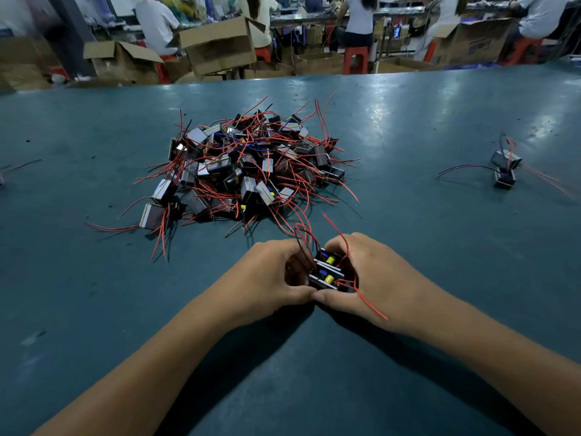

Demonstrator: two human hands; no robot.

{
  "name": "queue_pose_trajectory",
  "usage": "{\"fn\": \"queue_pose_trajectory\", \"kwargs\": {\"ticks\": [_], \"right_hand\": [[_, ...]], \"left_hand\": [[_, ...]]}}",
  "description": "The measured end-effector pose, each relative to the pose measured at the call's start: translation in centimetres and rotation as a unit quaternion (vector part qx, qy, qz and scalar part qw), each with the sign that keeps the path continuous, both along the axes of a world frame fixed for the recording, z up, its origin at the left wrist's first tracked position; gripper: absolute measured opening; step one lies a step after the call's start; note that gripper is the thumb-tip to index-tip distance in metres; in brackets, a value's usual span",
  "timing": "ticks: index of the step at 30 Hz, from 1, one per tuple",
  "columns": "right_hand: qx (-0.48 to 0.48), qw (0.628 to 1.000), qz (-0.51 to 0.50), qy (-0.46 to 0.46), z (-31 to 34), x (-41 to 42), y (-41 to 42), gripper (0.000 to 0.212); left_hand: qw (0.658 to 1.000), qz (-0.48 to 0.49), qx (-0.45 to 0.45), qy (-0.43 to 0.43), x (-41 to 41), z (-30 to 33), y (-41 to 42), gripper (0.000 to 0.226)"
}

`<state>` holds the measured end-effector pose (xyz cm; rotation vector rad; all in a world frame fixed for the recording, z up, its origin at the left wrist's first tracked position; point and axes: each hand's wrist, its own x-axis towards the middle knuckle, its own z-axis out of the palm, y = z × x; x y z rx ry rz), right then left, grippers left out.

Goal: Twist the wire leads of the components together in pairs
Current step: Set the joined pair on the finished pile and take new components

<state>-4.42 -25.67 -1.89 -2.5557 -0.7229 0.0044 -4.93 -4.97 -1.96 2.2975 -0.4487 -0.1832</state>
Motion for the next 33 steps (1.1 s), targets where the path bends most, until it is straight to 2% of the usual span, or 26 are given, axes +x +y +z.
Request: {"fn": "queue_pose_trajectory", "kwargs": {"ticks": [3, 7, 13, 20, 23, 26, 29, 33], "right_hand": [[-0.009, 1.000, 0.006, -0.021, 0.1, 0.1, 0.2, 0.047], [0.018, 0.997, -0.078, -0.023, 2.0, 2.0, -2.1, 0.040], [-0.013, 0.967, -0.255, -0.021, 3.9, 9.3, -11.3, 0.047], [-0.059, 0.911, -0.396, -0.098, 4.2, 17.1, -20.1, 0.061], [-0.126, 0.894, -0.421, -0.092, 3.4, 18.7, -21.1, 0.067], [-0.197, 0.880, -0.430, -0.032, 3.2, 19.0, -21.6, 0.072], [-0.227, 0.886, -0.404, 0.000, 4.3, 19.0, -22.2, 0.068], [-0.236, 0.899, -0.364, 0.064, 6.8, 18.3, -22.5, 0.081]], "left_hand": [[0.999, -0.005, -0.030, 0.011, 0.2, -0.2, 0.3, 0.017], [0.993, 0.050, 0.031, -0.106, 0.6, -1.0, -0.7, 0.011], [0.985, 0.065, 0.010, -0.161, 0.7, -1.2, -0.9, 0.006], [0.983, 0.073, 0.012, -0.171, 0.7, -1.1, -1.1, 0.007], [0.984, 0.073, 0.008, -0.162, 0.7, -1.2, -1.0, 0.009], [0.986, 0.076, -0.006, -0.151, 0.9, -1.4, -0.8, 0.010], [0.986, 0.075, -0.012, -0.146, 1.1, -1.5, -0.6, 0.011], [0.987, 0.069, -0.009, -0.143, 1.3, -1.7, -0.6, 0.012]]}}
